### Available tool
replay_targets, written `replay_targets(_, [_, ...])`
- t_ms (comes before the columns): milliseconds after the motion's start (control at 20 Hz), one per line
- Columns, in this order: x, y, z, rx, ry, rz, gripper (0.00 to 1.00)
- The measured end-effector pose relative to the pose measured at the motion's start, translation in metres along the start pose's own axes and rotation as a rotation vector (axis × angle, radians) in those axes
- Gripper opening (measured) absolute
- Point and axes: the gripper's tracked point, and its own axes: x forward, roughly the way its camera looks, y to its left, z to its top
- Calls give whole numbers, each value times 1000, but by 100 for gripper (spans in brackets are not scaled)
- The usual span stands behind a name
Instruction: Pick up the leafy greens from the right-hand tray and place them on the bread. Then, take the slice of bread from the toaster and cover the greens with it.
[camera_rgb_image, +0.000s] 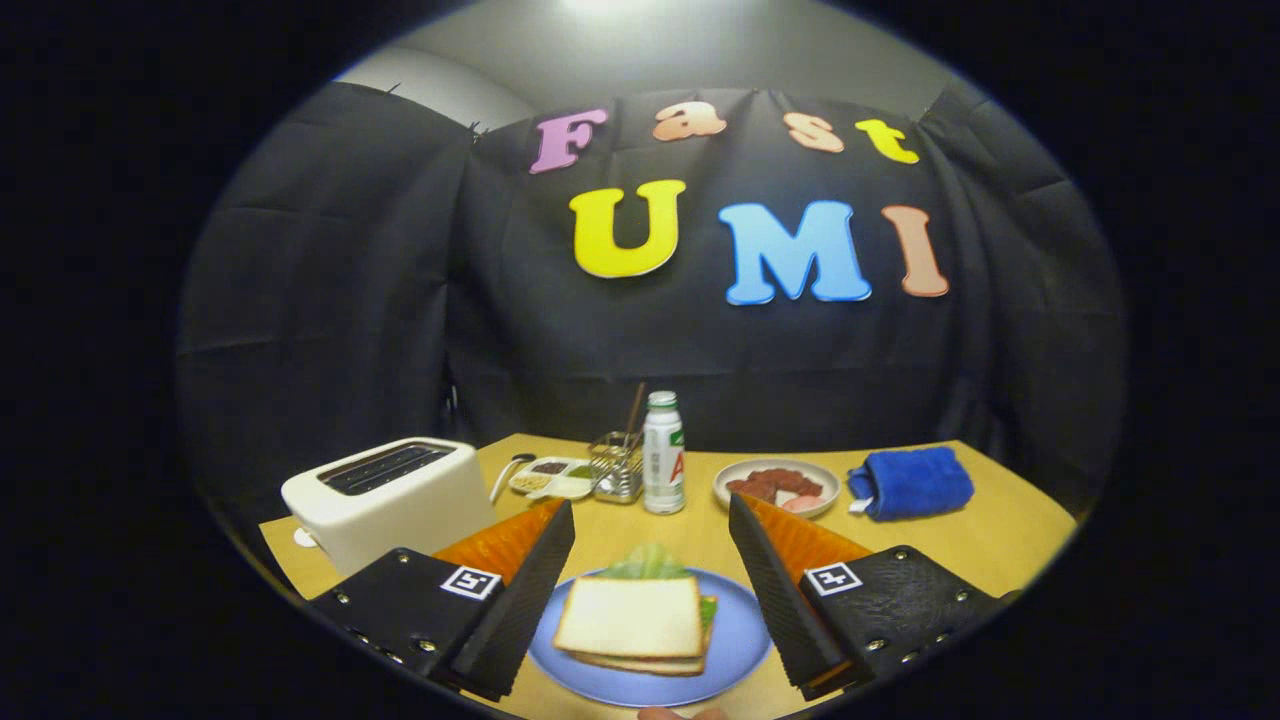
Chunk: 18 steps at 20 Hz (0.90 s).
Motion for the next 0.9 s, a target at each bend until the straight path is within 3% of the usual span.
replay_targets(200, [-17,-94,41,-75,-90,-172,95])
replay_targets(300, [-24,-125,50,-61,-110,-220,95])
replay_targets(600, [-37,-177,49,5,-115,-225,95])
replay_targets(700, [-43,-193,48,29,-129,-188,95])
replay_targets(800, [-54,-224,48,66,-157,-158,95])
replay_targets(900, [-63,-277,39,92,-161,-183,95])
